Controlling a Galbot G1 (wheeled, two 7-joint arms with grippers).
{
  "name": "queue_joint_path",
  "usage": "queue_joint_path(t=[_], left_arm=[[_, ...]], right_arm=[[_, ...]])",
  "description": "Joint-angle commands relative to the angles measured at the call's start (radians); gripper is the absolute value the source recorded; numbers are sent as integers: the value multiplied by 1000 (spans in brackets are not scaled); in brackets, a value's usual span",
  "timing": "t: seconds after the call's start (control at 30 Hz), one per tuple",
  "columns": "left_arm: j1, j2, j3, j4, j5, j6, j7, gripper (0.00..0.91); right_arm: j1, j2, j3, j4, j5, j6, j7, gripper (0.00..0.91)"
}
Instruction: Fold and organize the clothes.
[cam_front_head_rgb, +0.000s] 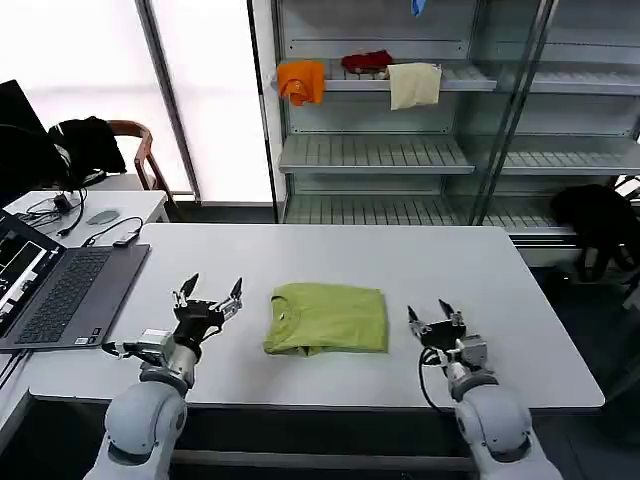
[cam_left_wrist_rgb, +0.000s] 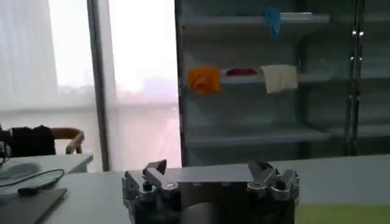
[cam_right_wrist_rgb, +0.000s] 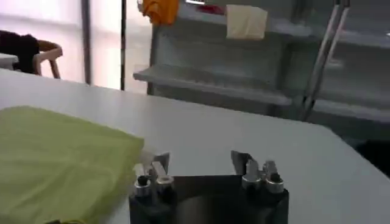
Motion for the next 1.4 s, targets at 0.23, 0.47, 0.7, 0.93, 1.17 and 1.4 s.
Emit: queue_joint_path(t=[0.23, 0.47, 0.7, 0.93, 1.17, 1.4], left_arm=[[0, 103, -65, 116, -211, -58, 1, 907], [2, 128, -79, 136, -236, -64, 1, 907], [12, 140, -91, 148, -247, -79, 1, 907], [16, 143, -92, 135, -254, -86, -3, 907], [17, 139, -87, 136, -246, -88, -4, 907], [20, 134, -84, 142, -249, -92, -5, 907]], right_arm=[[-41, -176, 179, -41, 29, 115, -31, 907], [-37, -187, 182, -31, 63, 85, -57, 907], [-25, -175, 161, -39, 51, 76, -63, 907], [-23, -160, 155, -8, 56, 86, -94, 907], [-20, -145, 140, 2, 52, 83, -98, 907], [-17, -131, 135, 6, 48, 78, -78, 907]])
